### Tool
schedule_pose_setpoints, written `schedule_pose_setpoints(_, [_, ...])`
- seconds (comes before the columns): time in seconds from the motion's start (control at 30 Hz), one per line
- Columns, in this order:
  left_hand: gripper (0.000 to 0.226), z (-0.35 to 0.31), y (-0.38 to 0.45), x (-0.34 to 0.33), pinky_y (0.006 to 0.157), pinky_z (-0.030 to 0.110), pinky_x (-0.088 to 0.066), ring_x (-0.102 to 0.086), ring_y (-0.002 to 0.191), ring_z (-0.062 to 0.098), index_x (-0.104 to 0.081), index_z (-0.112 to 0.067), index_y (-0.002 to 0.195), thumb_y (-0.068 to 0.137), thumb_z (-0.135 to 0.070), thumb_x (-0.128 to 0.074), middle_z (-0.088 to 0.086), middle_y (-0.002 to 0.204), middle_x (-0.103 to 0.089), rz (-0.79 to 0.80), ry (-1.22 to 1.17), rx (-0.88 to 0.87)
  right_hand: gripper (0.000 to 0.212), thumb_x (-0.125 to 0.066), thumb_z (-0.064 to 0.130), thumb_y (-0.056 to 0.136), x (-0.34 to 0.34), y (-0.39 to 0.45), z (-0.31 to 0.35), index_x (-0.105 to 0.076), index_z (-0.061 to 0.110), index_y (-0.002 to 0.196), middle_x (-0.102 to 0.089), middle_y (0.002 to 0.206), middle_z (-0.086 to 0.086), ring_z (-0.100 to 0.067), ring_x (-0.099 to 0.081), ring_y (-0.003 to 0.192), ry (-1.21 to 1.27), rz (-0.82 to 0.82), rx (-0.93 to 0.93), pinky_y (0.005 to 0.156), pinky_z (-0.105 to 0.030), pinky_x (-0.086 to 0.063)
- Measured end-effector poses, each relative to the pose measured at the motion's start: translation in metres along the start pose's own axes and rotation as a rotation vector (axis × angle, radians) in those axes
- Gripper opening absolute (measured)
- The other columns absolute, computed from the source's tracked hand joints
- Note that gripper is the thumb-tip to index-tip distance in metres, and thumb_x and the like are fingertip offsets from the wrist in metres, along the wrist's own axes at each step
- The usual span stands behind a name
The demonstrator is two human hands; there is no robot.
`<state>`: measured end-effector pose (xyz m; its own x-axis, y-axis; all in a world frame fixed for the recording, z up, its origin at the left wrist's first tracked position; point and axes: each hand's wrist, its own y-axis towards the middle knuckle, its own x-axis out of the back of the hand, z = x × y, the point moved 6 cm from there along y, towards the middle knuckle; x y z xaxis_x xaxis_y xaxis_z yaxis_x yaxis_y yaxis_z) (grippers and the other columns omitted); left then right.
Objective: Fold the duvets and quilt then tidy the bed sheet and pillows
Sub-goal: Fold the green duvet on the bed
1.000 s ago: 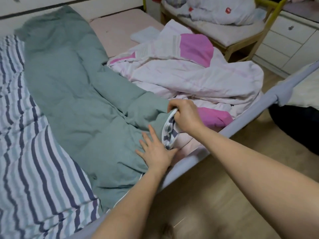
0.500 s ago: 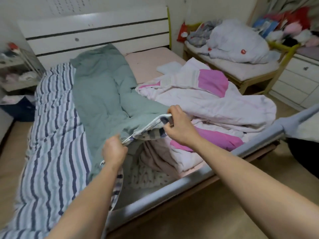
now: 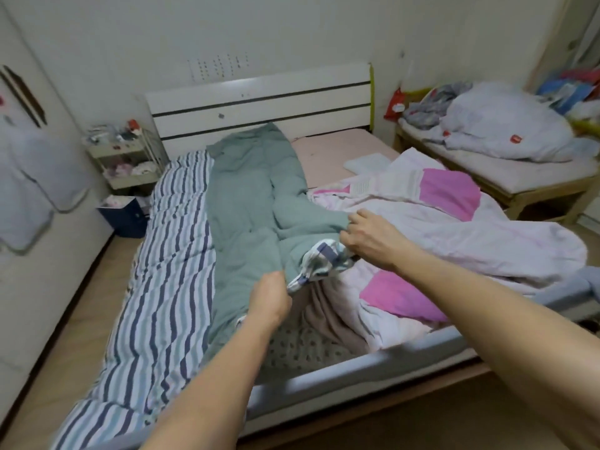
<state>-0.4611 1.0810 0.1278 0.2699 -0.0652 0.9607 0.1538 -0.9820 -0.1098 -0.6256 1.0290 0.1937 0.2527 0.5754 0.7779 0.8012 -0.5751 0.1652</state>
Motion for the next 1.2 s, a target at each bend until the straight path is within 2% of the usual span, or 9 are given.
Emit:
schedule_pose_setpoints(0.07, [0.031, -0.027, 0.000, -0.009, 0.093, 0.040, -0.040, -0.053, 0.115, 0.040, -0.055, 0.002, 0.117, 0.087, -0.002, -0.049, 0.025, 0.121, -0.058, 0.007, -0.037, -0.057, 0.009, -0.072, 0.012, 0.062, 0.005, -0.019, -0.027, -0.065, 0.017, 0.058, -0.063, 0.057, -0.003, -0.024, -0.060, 0.058, 0.050, 0.091, -0.142, 0.057, -0.029, -0.044])
schedule_pose_setpoints(0.17, [0.037, -0.073, -0.029, -0.077, 0.099, 0.038, -0.039, -0.049, 0.124, 0.036, -0.050, 0.004, 0.127, 0.092, -0.008, -0.051, 0.024, 0.134, -0.052, 0.380, 0.143, -0.163, 0.020, -0.066, 0.021, 0.081, -0.049, -0.095, 0.008, -0.072, 0.014, 0.098, -0.071, 0.101, -0.008, -0.028, -0.067, 0.096, 0.236, 0.685, -0.162, 0.076, -0.031, -0.050])
schedule_pose_setpoints(0.23, [0.039, -0.085, -0.029, -0.102, 0.100, 0.036, -0.039, -0.048, 0.126, 0.034, -0.050, 0.003, 0.130, 0.094, -0.011, -0.053, 0.022, 0.137, -0.050, 0.497, 0.188, -0.177, 0.025, -0.060, 0.019, 0.088, -0.067, -0.125, 0.022, -0.067, 0.015, 0.111, -0.067, 0.115, -0.007, -0.026, -0.062, 0.110, 0.312, 0.844, -0.198, 0.083, -0.031, -0.049])
schedule_pose_setpoints(0.3, [0.034, -0.090, -0.010, -0.091, 0.097, 0.036, -0.040, -0.050, 0.123, 0.035, -0.052, 0.002, 0.125, 0.094, -0.012, -0.051, 0.022, 0.134, -0.052, 0.421, 0.147, -0.157, 0.021, -0.056, 0.013, 0.088, -0.064, -0.110, 0.000, -0.068, 0.012, 0.106, -0.069, 0.110, -0.009, -0.026, -0.065, 0.104, 0.278, 0.653, -0.245, 0.075, -0.030, -0.048])
schedule_pose_setpoints(0.4, [0.028, -0.079, 0.014, -0.083, 0.091, 0.037, -0.041, -0.052, 0.117, 0.037, -0.054, 0.001, 0.117, 0.094, -0.013, -0.048, 0.024, 0.127, -0.055, 0.206, 0.085, -0.076, 0.008, -0.078, 0.014, 0.067, -0.052, -0.101, -0.028, -0.070, 0.014, 0.071, -0.071, 0.070, -0.008, -0.024, -0.069, 0.064, 0.208, 0.290, -0.336, 0.052, -0.024, -0.043])
schedule_pose_setpoints(0.53, [0.033, -0.095, -0.018, -0.153, 0.092, 0.034, -0.045, -0.055, 0.117, 0.032, -0.055, -0.002, 0.121, 0.092, -0.016, -0.049, 0.019, 0.130, -0.056, 0.622, 0.220, -0.162, 0.023, -0.054, 0.014, 0.092, -0.130, -0.153, 0.019, -0.067, 0.016, 0.109, -0.068, 0.113, -0.006, -0.025, -0.064, 0.106, 0.335, 0.778, -0.377, 0.081, -0.030, -0.050])
schedule_pose_setpoints(0.8, [0.050, -0.054, 0.014, -0.144, 0.105, 0.031, -0.039, -0.047, 0.128, 0.024, -0.047, -0.019, 0.139, 0.091, -0.011, -0.045, 0.006, 0.142, -0.048, 0.636, 0.165, -0.098, 0.035, -0.048, 0.018, 0.094, -0.188, -0.173, 0.030, -0.054, 0.018, 0.128, -0.055, 0.134, -0.003, -0.023, -0.053, 0.122, 0.464, 1.053, -0.378, 0.097, -0.033, -0.038])
schedule_pose_setpoints(1.0, [0.046, 0.053, 0.007, -0.124, 0.105, 0.029, -0.040, -0.050, 0.125, 0.022, -0.055, -0.017, 0.133, 0.089, -0.011, -0.044, 0.004, 0.138, -0.053, 0.640, 0.193, 0.059, 0.034, -0.046, 0.005, 0.088, -0.174, -0.083, 0.064, -0.057, 0.004, 0.120, -0.056, 0.129, -0.017, -0.030, -0.056, 0.116, 0.713, 0.959, -0.320, 0.090, -0.032, -0.046])
schedule_pose_setpoints(1.2, [0.045, 0.183, 0.005, -0.084, 0.106, 0.032, -0.039, -0.048, 0.128, 0.022, -0.051, -0.017, 0.138, 0.093, -0.014, -0.043, 0.005, 0.143, -0.048, 0.564, 0.098, 0.273, 0.036, -0.044, 0.007, 0.090, -0.130, 0.057, 0.161, -0.061, 0.006, 0.122, -0.057, 0.130, -0.015, -0.031, -0.054, 0.118, 0.884, 0.777, -0.100, 0.096, -0.033, -0.046])
